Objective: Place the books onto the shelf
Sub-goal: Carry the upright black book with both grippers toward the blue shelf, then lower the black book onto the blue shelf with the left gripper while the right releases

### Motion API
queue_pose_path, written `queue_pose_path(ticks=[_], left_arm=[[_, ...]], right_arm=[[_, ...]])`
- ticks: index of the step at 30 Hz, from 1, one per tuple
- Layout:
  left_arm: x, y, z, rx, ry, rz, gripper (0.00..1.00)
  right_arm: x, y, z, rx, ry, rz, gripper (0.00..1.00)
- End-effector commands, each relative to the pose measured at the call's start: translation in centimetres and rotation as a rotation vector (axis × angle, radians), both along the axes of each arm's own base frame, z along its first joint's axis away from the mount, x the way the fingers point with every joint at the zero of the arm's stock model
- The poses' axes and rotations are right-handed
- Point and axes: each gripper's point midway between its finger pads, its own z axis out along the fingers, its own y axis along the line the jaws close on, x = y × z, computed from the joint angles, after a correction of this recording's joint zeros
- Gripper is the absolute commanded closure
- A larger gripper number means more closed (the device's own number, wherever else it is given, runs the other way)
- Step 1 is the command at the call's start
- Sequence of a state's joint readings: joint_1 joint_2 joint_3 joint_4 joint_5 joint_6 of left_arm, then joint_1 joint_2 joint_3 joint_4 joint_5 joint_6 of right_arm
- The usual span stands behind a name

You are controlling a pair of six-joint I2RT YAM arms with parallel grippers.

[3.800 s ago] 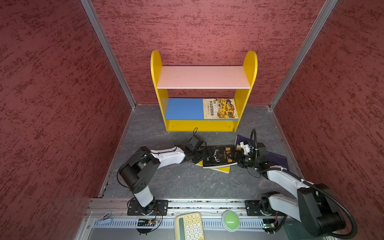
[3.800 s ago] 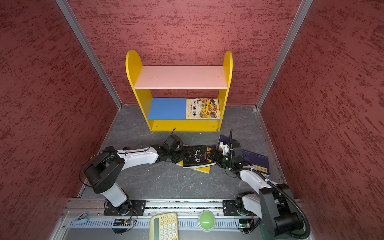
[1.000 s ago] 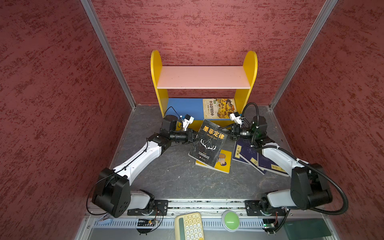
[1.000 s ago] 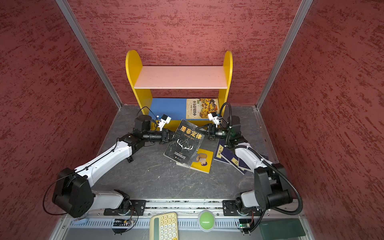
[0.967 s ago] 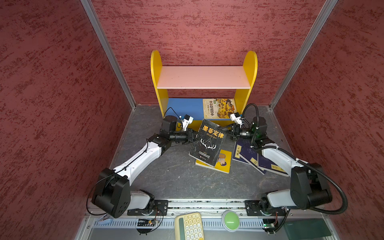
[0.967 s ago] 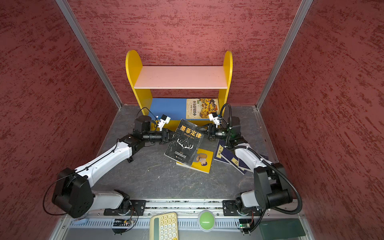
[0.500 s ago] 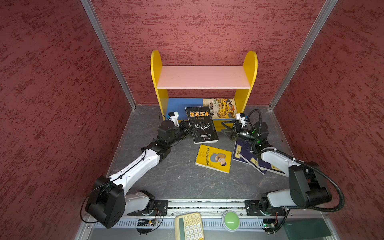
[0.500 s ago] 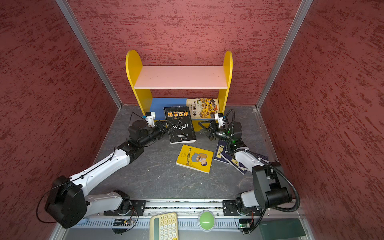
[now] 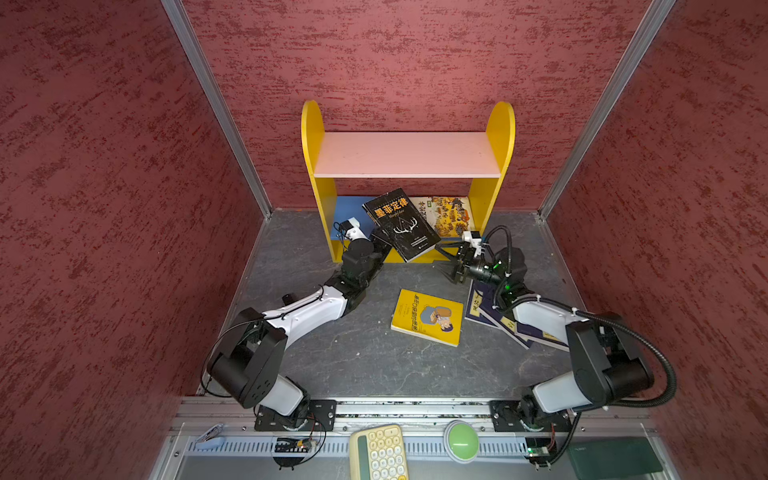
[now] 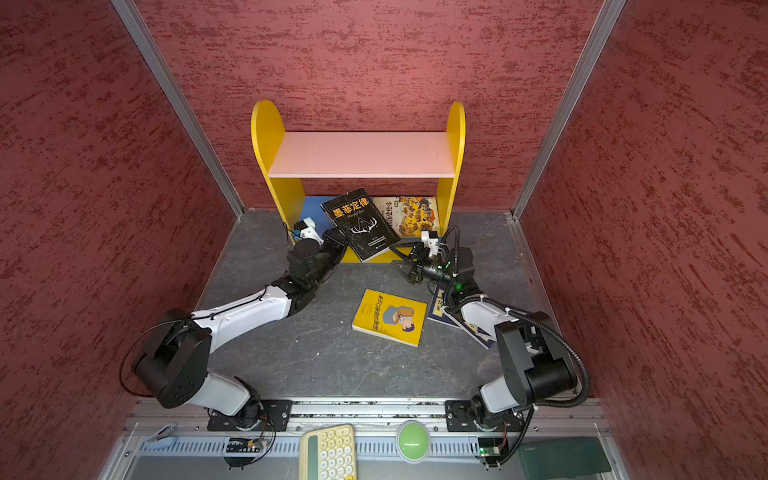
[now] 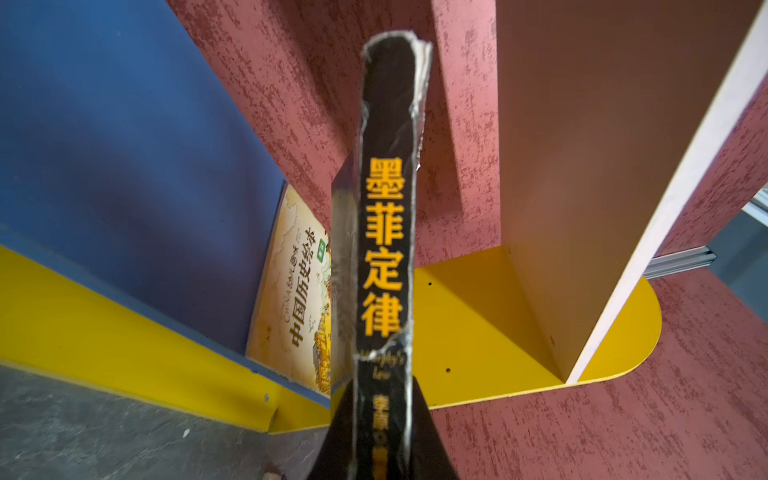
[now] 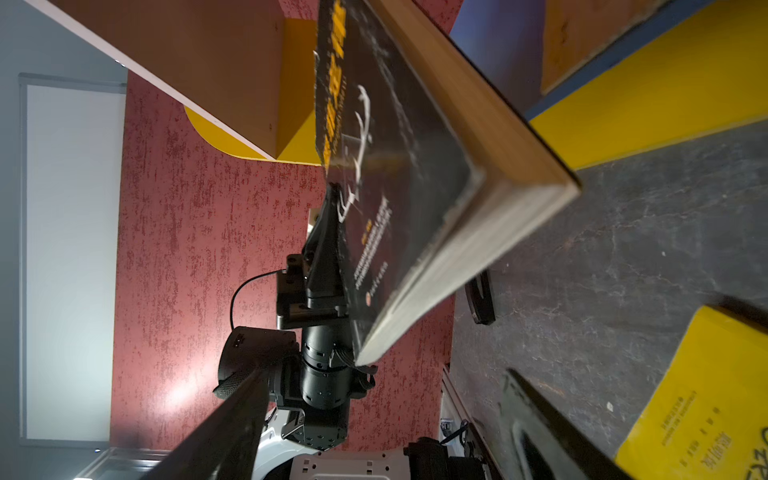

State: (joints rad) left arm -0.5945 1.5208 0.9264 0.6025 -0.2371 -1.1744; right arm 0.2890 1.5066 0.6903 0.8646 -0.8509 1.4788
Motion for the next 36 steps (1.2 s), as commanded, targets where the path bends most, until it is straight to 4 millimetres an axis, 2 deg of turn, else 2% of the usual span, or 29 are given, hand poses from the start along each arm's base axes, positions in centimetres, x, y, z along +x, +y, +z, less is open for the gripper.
queue_pose_path(ticks=[1, 4, 10, 13, 15, 18, 21, 24, 26, 31, 33, 36], left_arm=[[0.0, 0.7, 6.5, -0.134, -0.166, 0.045, 1.0], [0.2, 0.5, 7.2, -0.139, -0.18, 0.039, 1.0], [0.1, -0.3, 7.2, -0.171, -0.175, 0.027, 1.0], [0.0, -0.8, 7.3, -0.186, -0.176, 0.013, 1.0], [-0.2, -1.1, 7.4, -0.189, -0.176, 0.008, 1.0], [-0.5, -1.6, 7.5, -0.191, -0.174, 0.003, 1.0], [-0.9, -1.5, 7.4, -0.187, -0.162, 0.013, 1.0], [-1.2, -1.5, 7.2, -0.182, -0.15, 0.015, 1.0], [-1.2, -1.4, 6.9, -0.18, -0.141, 0.015, 0.99], [-1.6, -1.1, 6.4, -0.161, -0.119, 0.002, 0.85], [-1.6, -0.7, 6.0, -0.129, -0.095, -0.014, 0.69], [-1.5, 0.8, 3.7, -0.077, -0.015, -0.055, 0.48]], right_arm=[[0.6, 0.3, 2.4, 0.041, -0.049, -0.011, 0.15], [1.3, 0.7, 2.9, 0.046, -0.058, -0.008, 0.15], [2.3, 1.3, 5.9, 0.12, -0.143, -0.011, 0.16], [2.7, 1.7, 6.8, 0.141, -0.165, -0.011, 0.19], [3.1, 1.9, 7.2, 0.143, -0.171, -0.014, 0.27], [3.8, 2.1, 7.1, 0.14, -0.168, -0.035, 0.47], [4.5, 1.9, 6.8, 0.145, -0.156, -0.069, 0.63], [4.9, 1.9, 6.6, 0.15, -0.147, -0.082, 0.76], [4.9, 1.8, 6.7, 0.152, -0.151, -0.09, 0.82], [5.1, 2.1, 7.0, 0.124, -0.171, -0.074, 0.91], [4.8, 2.2, 7.4, 0.104, -0.191, -0.053, 0.92], [4.4, 1.8, 7.7, 0.077, -0.204, 0.003, 0.94]])
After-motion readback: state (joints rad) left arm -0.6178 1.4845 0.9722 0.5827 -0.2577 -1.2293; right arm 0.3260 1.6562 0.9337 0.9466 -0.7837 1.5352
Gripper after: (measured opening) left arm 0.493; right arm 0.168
